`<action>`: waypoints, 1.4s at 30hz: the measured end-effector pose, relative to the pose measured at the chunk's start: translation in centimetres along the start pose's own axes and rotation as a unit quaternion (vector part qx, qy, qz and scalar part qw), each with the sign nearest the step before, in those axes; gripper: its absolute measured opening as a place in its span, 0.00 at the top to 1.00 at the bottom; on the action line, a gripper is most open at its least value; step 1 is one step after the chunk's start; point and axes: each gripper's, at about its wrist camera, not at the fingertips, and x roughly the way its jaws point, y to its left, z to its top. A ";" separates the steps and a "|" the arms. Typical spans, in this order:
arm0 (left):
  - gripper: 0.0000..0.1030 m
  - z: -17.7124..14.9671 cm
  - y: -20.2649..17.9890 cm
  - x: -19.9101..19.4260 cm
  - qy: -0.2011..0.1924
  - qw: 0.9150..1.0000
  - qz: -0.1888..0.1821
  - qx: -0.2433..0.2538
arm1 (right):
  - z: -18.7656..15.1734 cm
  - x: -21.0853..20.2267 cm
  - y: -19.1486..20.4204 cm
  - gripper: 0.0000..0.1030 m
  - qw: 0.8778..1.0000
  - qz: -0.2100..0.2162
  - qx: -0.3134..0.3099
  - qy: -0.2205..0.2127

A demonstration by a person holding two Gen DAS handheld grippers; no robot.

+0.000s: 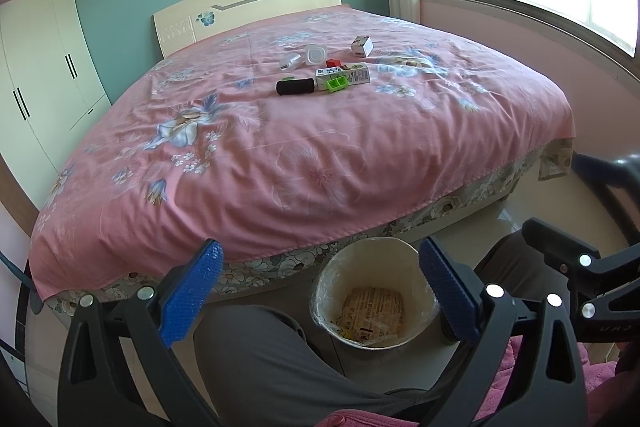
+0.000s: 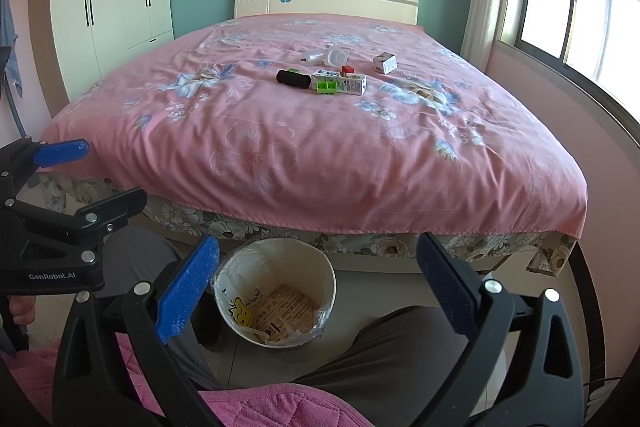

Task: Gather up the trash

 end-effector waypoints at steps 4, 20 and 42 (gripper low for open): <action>0.03 -0.1 0.1 0.1 0.000 1.000 -0.001 0.000 | 0.0 0.0 0.0 0.06 1.000 0.000 0.000 -0.001; 0.03 -0.2 0.2 0.0 -0.001 1.000 -0.002 0.000 | 0.0 0.1 -0.1 0.06 1.000 0.001 0.000 0.000; 0.03 -0.2 0.2 0.0 0.000 1.000 -0.002 -0.001 | 0.0 0.3 -0.1 0.06 1.000 0.001 0.001 0.000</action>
